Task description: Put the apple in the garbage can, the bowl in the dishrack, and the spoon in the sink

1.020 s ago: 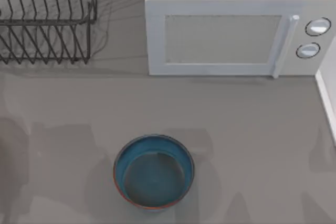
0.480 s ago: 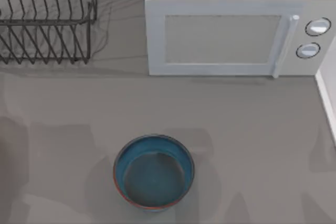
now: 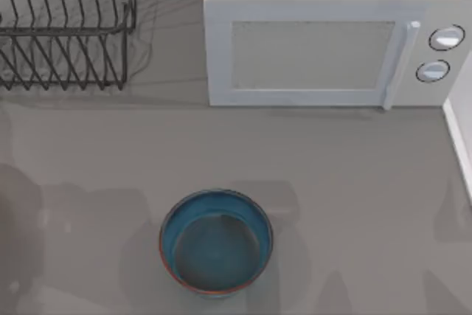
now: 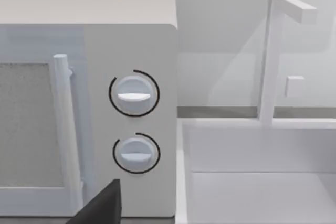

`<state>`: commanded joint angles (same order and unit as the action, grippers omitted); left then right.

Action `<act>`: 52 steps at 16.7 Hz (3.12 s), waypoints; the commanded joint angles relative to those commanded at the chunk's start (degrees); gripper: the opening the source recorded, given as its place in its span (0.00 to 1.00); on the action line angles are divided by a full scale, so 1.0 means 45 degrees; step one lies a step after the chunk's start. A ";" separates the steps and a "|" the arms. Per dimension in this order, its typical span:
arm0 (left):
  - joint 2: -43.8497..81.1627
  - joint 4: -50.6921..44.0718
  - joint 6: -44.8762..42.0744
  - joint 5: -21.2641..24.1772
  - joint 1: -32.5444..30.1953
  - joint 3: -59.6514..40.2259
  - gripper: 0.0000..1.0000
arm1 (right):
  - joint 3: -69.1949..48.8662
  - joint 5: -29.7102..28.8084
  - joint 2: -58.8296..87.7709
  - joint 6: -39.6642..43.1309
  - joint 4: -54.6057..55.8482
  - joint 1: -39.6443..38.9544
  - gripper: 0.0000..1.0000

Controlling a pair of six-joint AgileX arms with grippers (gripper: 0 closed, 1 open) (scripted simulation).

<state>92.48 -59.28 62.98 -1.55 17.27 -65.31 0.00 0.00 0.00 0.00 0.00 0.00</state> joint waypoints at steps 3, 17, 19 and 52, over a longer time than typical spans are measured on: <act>-0.2042 0.1187 -0.1573 -0.0140 -0.0479 0.1772 1.00 | 0.0000 0.0000 0.0000 0.0000 0.0000 0.0000 1.00; -1.6932 1.0890 -1.1429 0.0254 -0.3229 1.1724 1.00 | 0.0000 0.0000 0.0000 0.0000 0.0000 0.0000 1.00; -1.8541 1.1924 -1.2543 0.0293 -0.3503 1.2913 1.00 | 0.0000 0.0000 0.0000 0.0000 0.0000 0.0000 1.00; -0.1668 0.1185 -0.4369 -0.0316 -1.1387 -0.2160 1.00 | 0.0000 0.0000 0.0000 0.0000 0.0000 0.0000 1.00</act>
<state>84.98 -53.95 43.31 -2.98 -33.97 -75.03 0.00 0.00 0.00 0.00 0.00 0.00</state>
